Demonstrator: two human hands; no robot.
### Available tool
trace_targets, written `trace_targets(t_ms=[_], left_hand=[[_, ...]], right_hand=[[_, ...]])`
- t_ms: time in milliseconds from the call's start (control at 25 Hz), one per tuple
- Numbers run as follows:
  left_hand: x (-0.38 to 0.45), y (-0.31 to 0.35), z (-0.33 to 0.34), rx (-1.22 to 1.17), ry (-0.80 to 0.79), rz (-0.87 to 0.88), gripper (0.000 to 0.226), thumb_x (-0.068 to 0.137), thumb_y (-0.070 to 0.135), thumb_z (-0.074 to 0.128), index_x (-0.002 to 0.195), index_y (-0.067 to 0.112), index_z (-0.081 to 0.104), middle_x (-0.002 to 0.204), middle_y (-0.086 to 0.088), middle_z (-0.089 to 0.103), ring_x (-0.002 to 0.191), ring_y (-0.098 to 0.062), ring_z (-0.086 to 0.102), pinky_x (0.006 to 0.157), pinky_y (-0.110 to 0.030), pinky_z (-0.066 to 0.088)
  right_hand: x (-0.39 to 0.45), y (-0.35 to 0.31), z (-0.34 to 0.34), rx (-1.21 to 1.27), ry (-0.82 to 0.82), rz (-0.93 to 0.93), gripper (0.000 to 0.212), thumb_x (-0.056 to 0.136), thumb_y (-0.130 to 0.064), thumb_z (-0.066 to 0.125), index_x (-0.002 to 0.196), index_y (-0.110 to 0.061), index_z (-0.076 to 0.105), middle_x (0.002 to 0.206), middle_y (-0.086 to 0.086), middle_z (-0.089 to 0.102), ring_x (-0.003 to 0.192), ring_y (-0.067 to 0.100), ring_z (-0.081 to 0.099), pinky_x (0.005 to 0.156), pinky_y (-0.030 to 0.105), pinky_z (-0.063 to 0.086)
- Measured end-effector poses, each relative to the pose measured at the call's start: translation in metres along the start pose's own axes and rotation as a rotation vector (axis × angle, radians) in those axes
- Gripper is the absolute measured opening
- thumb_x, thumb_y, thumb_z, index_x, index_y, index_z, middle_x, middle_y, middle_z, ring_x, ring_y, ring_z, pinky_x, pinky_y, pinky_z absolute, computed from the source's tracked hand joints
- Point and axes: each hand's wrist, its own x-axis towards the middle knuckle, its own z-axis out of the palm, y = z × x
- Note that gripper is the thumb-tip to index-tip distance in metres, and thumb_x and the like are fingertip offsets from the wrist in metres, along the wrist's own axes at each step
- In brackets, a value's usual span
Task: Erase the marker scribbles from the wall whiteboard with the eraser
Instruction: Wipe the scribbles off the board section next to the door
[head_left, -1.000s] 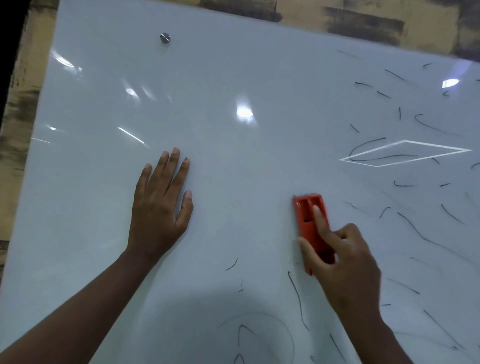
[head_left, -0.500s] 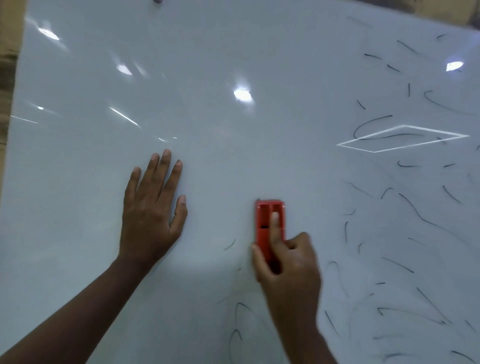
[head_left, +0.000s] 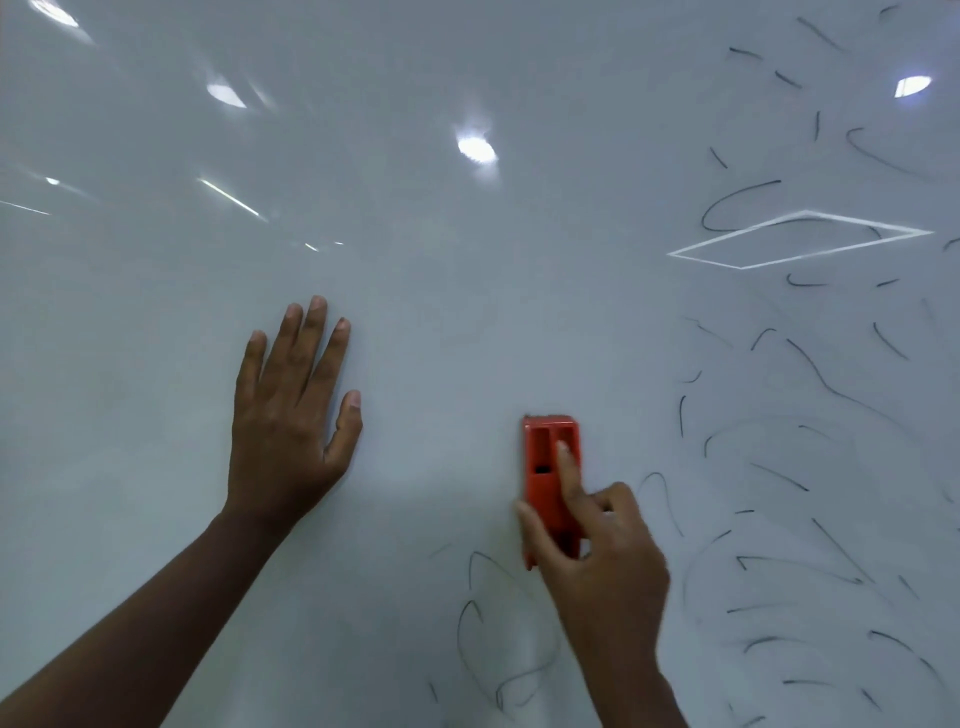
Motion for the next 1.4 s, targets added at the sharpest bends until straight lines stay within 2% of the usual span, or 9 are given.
trace_targets(t_ms=[120, 280, 440, 560, 800, 1040, 1120, 1280, 1400], left_hand=[[-0.015, 0.001, 0.000, 0.008, -0.019, -0.003, 0.063, 0.109, 0.028, 0.042, 0.167, 0.007, 0.030, 0.177, -0.013, 0.021, 0.164, -0.033, 0.020, 0.132, -0.056, 0.015], [-0.033, 0.005, -0.002, 0.033, -0.030, -0.013, 0.063, 0.109, 0.029, 0.041, 0.167, 0.006, 0.029, 0.177, -0.014, 0.020, 0.164, -0.033, 0.020, 0.132, -0.057, 0.016], [-0.041, 0.006, -0.002, 0.039, -0.022, -0.015, 0.062, 0.110, 0.029, 0.042, 0.167, 0.007, 0.030, 0.176, -0.014, 0.021, 0.163, -0.034, 0.021, 0.132, -0.056, 0.016], [-0.045, 0.007, -0.001, 0.025, -0.019, -0.021, 0.061, 0.110, 0.030, 0.041, 0.167, 0.007, 0.031, 0.176, -0.013, 0.021, 0.163, -0.034, 0.021, 0.132, -0.055, 0.014], [-0.059, 0.010, -0.003, 0.013, -0.060, -0.042, 0.063, 0.110, 0.031, 0.041, 0.167, 0.006, 0.029, 0.177, -0.014, 0.020, 0.164, -0.035, 0.019, 0.132, -0.056, 0.013], [-0.092, 0.015, -0.008, 0.026, -0.113, -0.033, 0.064, 0.110, 0.031, 0.039, 0.168, 0.007, 0.026, 0.177, -0.016, 0.018, 0.164, -0.037, 0.018, 0.132, -0.057, 0.011], [-0.098, 0.014, -0.008, 0.035, -0.111, -0.027, 0.063, 0.111, 0.032, 0.038, 0.168, 0.007, 0.027, 0.177, -0.017, 0.019, 0.163, -0.037, 0.019, 0.132, -0.058, 0.012], [-0.102, 0.014, -0.005, 0.037, -0.097, -0.026, 0.062, 0.111, 0.031, 0.039, 0.168, 0.007, 0.028, 0.177, -0.016, 0.019, 0.163, -0.037, 0.020, 0.132, -0.057, 0.012], [-0.107, 0.016, -0.006, 0.026, -0.101, -0.038, 0.063, 0.110, 0.030, 0.041, 0.168, 0.007, 0.028, 0.177, -0.015, 0.019, 0.163, -0.036, 0.020, 0.132, -0.057, 0.012]], right_hand=[[-0.022, 0.022, -0.004, 0.066, 0.068, 0.243, 0.072, 0.078, -0.052, 0.081, 0.144, -0.051, 0.053, 0.081, -0.012, 0.048, 0.061, 0.000, 0.054, 0.054, 0.019, 0.044], [-0.058, 0.027, 0.006, 0.196, 0.092, 0.339, 0.075, 0.076, -0.043, 0.086, 0.145, -0.036, 0.057, 0.085, -0.009, 0.055, 0.071, 0.006, 0.063, 0.063, 0.029, 0.059], [-0.041, 0.009, 0.012, 0.254, 0.151, 0.363, 0.070, 0.079, -0.053, 0.076, 0.144, -0.035, 0.059, 0.084, -0.012, 0.055, 0.069, 0.002, 0.060, 0.062, 0.019, 0.052], [-0.020, -0.014, 0.019, 0.252, 0.129, 0.281, 0.066, 0.083, -0.052, 0.076, 0.145, -0.037, 0.057, 0.083, -0.011, 0.050, 0.065, 0.002, 0.057, 0.059, 0.015, 0.048], [-0.079, -0.049, 0.054, 0.026, -0.176, -0.149, 0.065, 0.082, -0.057, 0.068, 0.144, -0.038, 0.059, 0.088, -0.004, 0.050, 0.071, 0.012, 0.051, 0.051, 0.018, 0.045], [-0.124, -0.020, 0.050, -0.038, -0.238, -0.248, 0.070, 0.077, -0.055, 0.080, 0.142, -0.043, 0.058, 0.087, -0.005, 0.056, 0.069, 0.012, 0.056, 0.047, 0.022, 0.050], [-0.104, -0.008, 0.041, -0.048, -0.151, -0.162, 0.064, 0.081, -0.058, 0.070, 0.142, -0.049, 0.056, 0.089, -0.007, 0.055, 0.070, 0.013, 0.057, 0.047, 0.026, 0.049], [-0.064, 0.029, 0.009, 0.098, 0.013, 0.278, 0.068, 0.082, -0.065, 0.072, 0.143, -0.063, 0.044, 0.090, -0.017, 0.053, 0.066, 0.001, 0.059, 0.057, 0.018, 0.046], [-0.088, 0.047, 0.007, 0.171, 0.073, 0.387, 0.071, 0.079, -0.055, 0.079, 0.144, -0.052, 0.051, 0.088, -0.016, 0.054, 0.066, -0.002, 0.061, 0.059, 0.015, 0.049]])
